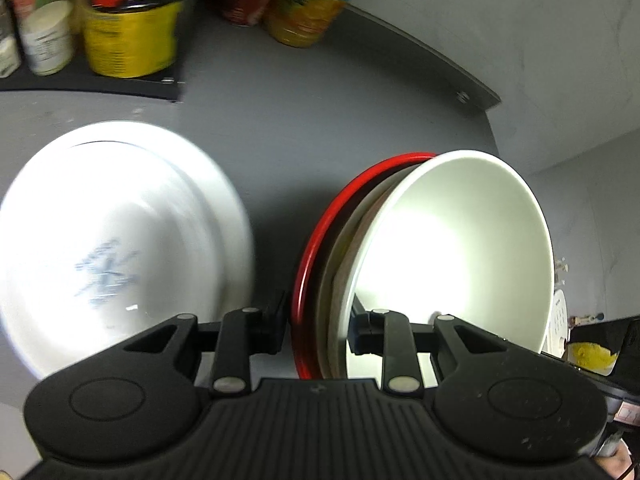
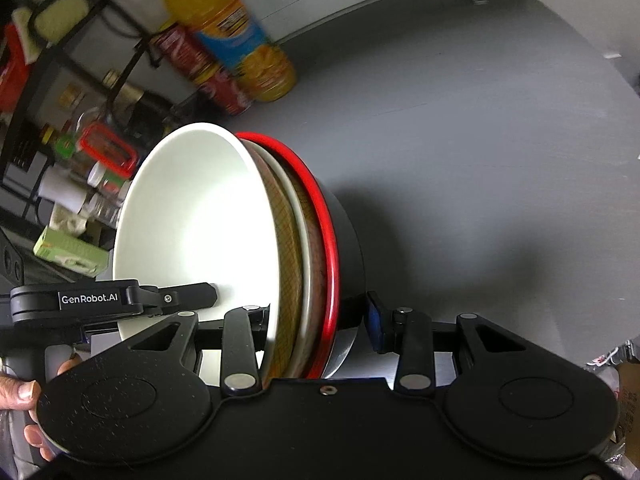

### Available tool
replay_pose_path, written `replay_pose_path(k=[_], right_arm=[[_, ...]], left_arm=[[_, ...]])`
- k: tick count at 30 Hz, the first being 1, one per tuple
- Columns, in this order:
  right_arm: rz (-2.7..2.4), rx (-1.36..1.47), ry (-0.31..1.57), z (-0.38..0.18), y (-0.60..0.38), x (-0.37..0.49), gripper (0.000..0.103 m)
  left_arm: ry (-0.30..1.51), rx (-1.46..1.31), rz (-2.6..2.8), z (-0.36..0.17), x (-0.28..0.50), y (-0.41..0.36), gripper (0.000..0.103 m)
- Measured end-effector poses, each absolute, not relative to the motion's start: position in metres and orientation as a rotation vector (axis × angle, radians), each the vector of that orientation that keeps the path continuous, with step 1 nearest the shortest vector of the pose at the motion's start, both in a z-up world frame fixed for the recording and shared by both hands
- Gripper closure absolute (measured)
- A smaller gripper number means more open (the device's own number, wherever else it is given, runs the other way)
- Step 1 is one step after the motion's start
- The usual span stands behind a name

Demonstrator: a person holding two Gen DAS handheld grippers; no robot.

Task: Organize plates and bowls
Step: 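Carry the red bowl stack and lower it onto the white plate stack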

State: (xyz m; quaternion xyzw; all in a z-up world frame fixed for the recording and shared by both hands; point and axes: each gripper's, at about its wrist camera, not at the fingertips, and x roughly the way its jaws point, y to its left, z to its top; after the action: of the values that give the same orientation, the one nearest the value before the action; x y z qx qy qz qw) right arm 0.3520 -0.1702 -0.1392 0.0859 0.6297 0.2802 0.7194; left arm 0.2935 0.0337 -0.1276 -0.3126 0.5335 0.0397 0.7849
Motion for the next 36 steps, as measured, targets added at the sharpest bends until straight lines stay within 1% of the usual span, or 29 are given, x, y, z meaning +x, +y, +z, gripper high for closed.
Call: replay_pose_path(k=[20, 36], right_arm=[[0.749, 0.129, 1.414, -0.14, -0.06, 0.307, 0.065], [0.721, 0.12, 1.47, -0.158, -0.018, 0.277, 0.066]], left_arm=[[1.104, -0.75, 0.209, -0.125, 0.237, 0.137, 0.075], [1.135, -0.736, 0.205, -0.14, 0.221, 0.185, 0.075]])
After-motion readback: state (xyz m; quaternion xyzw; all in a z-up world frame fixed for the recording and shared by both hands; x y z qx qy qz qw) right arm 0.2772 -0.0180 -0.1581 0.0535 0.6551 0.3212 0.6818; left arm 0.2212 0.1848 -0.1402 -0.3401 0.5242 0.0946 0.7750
